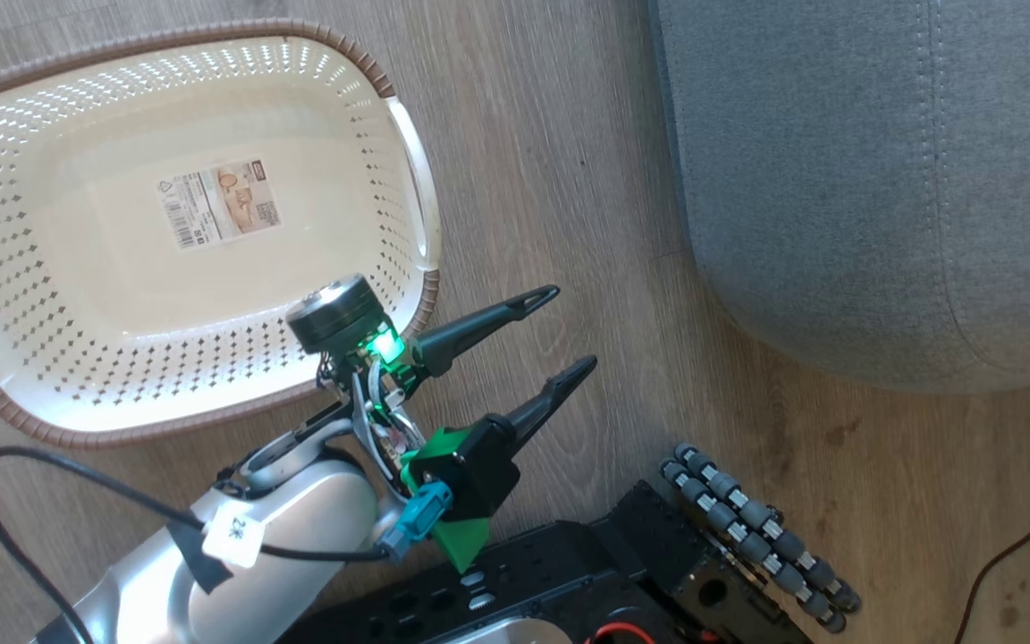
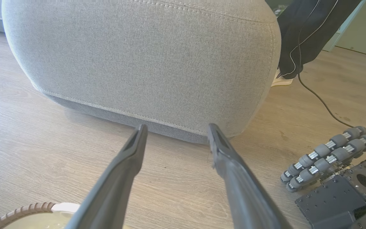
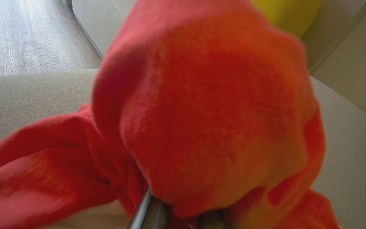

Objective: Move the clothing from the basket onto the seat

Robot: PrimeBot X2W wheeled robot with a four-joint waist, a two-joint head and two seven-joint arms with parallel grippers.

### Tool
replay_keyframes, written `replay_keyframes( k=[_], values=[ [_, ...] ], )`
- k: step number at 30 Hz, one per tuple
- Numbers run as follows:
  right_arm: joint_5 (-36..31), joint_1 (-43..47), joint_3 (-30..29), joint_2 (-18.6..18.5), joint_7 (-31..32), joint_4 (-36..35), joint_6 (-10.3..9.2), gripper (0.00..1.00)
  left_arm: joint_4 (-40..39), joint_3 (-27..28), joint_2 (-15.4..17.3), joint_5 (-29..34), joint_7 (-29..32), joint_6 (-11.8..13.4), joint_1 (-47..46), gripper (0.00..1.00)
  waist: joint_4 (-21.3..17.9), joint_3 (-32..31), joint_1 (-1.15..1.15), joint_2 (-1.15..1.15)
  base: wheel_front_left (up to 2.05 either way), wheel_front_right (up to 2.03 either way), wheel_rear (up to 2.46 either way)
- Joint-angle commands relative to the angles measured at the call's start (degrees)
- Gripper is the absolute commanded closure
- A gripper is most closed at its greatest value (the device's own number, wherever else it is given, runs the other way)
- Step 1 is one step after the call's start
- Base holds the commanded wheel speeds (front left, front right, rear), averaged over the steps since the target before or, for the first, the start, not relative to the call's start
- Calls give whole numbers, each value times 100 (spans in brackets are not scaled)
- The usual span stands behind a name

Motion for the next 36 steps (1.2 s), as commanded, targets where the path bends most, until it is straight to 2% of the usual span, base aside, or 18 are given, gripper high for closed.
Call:
replay_keyframes(
  k=[1,2,9,19,31,36],
  values=[
    [-64,-35,21,-176,-3,-149,-1,6,-163,36,-78,-49,-13,55,16,0,9,-51,0,0,0,0,0],
    [-68,-29,17,-181,-3,-155,-1,0,-159,28,-93,-61,-13,64,11,0,12,-75,0,0,0,0,0],
    [-108,58,88,-185,-3,-175,-1,0,-106,-75,-212,-99,-13,54,-21,0,45,-338,0,0,0,0,0],
    [-169,273,548,-366,-3,-94,-1,0,-32,-102,-582,-228,-13,125,72,0,176,-1166,0,0,0,0,0],
    [150,583,1556,-547,-3,-749,-1,0,-29,64,-1077,-365,-13,273,638,0,489,-2397,0,0,0,0,0],
    [458,768,1937,-665,-3,-1423,-1,0,-87,368,-1241,-447,-13,278,949,0,709,-2893,0,0,0,0,0]
  ],
)
